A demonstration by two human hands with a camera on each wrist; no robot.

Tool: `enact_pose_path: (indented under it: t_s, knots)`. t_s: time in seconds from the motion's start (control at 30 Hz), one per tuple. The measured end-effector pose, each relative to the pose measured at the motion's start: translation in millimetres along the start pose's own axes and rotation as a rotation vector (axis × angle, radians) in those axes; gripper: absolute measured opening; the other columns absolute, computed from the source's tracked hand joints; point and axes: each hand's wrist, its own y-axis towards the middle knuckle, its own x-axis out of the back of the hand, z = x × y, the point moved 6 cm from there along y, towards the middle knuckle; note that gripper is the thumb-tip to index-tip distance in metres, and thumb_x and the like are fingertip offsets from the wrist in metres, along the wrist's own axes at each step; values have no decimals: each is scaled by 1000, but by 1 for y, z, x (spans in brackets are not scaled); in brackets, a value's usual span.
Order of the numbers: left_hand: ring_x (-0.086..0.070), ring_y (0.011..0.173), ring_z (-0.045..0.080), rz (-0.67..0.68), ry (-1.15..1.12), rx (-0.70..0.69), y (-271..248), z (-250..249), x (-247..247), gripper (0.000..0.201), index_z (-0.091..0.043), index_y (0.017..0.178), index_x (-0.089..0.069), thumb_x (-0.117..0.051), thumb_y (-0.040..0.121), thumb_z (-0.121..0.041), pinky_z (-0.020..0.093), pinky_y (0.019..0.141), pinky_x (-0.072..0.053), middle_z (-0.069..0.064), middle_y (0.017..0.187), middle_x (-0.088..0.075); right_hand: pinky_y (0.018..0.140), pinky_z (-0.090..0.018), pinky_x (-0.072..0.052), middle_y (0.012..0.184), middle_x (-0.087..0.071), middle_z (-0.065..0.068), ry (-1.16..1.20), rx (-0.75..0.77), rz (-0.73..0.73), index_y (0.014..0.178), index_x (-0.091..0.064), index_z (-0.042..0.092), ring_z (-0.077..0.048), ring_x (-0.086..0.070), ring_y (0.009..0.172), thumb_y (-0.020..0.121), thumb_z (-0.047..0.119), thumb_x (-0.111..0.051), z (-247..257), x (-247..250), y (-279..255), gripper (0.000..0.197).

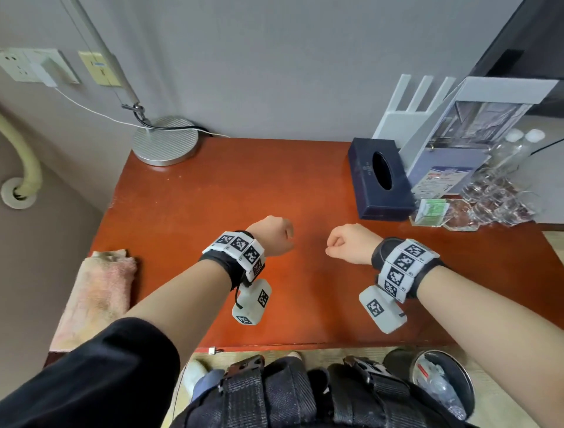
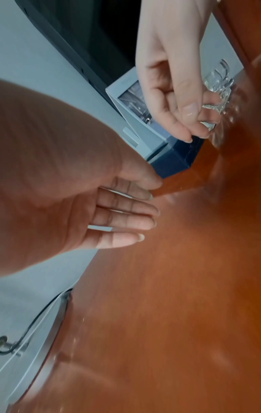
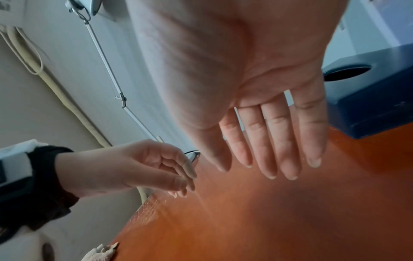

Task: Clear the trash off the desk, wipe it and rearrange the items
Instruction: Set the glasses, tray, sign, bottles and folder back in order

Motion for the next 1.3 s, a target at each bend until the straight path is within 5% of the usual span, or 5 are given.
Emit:
enact_pose_path:
  t_s: [0.97,1.3]
  knots:
    - [-59,101,24,106,218,-161,56,-59,30,34,-19,120,-54,-53,91,-35,37,83,-52,3,117,-60,91,-37,-50,111,-65,1,39,-152,-36,114,-61,22,-17,-60,97,90,39,-56,-48,38,0,30]
    - [-58,103,23,112,203,-159,99,-156,0,32,-19,117,-56,-54,88,-34,36,86,-50,2,117,-59,91,-34,-50,112,-64,-1,35,-99,-22,117,-60,18,-18,-60,99,91,36,-57,-140,71,-6,32]
